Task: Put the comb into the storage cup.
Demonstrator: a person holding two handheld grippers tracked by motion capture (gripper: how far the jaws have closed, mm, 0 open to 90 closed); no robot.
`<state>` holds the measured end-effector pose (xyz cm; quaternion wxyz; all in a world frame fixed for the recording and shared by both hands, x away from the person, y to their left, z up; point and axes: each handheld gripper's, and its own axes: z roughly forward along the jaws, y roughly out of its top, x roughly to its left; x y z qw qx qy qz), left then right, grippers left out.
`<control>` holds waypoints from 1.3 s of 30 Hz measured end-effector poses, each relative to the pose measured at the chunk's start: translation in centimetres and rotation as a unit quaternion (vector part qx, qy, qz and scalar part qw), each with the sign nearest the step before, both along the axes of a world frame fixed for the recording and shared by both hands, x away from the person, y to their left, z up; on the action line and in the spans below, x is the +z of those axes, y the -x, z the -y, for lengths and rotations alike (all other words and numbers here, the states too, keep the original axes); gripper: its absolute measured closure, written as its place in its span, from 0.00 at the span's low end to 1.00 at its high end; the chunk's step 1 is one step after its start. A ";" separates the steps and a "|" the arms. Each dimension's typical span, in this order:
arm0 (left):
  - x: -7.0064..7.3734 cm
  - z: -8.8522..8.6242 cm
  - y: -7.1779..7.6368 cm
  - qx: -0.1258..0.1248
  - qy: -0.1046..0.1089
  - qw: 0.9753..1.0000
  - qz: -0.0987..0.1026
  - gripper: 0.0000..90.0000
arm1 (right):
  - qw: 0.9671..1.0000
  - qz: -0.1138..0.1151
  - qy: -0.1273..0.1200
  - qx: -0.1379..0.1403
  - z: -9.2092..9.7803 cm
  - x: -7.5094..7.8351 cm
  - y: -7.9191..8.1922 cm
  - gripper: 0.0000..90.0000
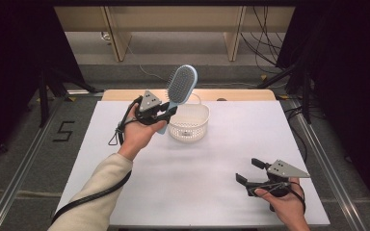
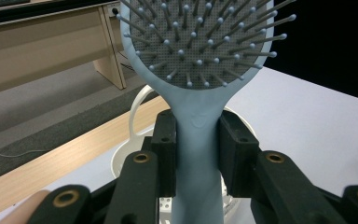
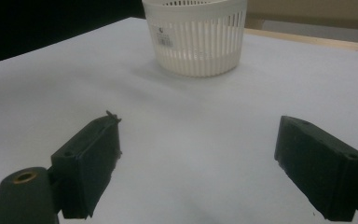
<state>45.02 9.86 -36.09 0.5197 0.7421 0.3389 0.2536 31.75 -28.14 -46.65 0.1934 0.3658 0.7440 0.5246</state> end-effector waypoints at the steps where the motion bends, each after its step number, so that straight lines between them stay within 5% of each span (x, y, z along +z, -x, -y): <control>1: 0.0 0.0 0.0 0.000 0.000 1.000 0.000 0.78 | 1.000 0.000 0.000 0.000 0.0 0.0 0.0 0.17; 39: 0.6 0.6 -0.9 -0.001 0.002 1.000 0.005 0.78 | 1.000 0.000 0.000 0.000 0.0 0.0 0.0 0.17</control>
